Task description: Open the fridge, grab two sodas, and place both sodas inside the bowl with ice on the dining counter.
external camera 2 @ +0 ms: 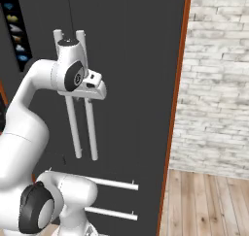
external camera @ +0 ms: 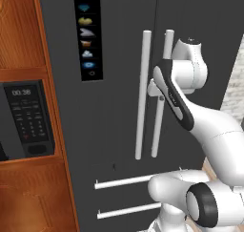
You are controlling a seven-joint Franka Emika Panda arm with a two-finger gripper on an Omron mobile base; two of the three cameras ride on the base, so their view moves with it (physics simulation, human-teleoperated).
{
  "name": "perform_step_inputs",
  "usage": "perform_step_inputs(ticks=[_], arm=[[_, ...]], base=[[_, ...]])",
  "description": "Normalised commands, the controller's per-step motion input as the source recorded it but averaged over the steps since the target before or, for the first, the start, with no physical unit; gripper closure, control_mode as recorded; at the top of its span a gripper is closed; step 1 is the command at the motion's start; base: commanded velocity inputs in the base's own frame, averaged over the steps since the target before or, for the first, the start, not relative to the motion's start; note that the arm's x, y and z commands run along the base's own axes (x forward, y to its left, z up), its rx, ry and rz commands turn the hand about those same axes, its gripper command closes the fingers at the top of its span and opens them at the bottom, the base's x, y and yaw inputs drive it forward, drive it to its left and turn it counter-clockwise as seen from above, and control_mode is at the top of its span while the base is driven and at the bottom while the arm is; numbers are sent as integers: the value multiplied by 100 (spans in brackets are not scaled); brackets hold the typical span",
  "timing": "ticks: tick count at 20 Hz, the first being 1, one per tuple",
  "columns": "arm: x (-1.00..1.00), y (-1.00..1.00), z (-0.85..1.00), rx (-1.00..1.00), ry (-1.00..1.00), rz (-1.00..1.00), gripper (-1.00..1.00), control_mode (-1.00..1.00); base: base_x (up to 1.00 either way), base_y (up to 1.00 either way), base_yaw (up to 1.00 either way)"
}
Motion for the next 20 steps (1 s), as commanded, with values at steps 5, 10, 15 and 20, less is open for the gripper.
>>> perform_step_inputs(ticks=[5,10,15,20], arm=[[0,0,0,0,0,0,-100,100],[0,0,0,0,0,0,-100,100],[0,0,0,0,0,0,-100,100],[0,-4,-3,0,-1,0,-100,-100]], base=[[-24,1,0],[-57,32,2],[-47,38,2],[-9,-1,0]])
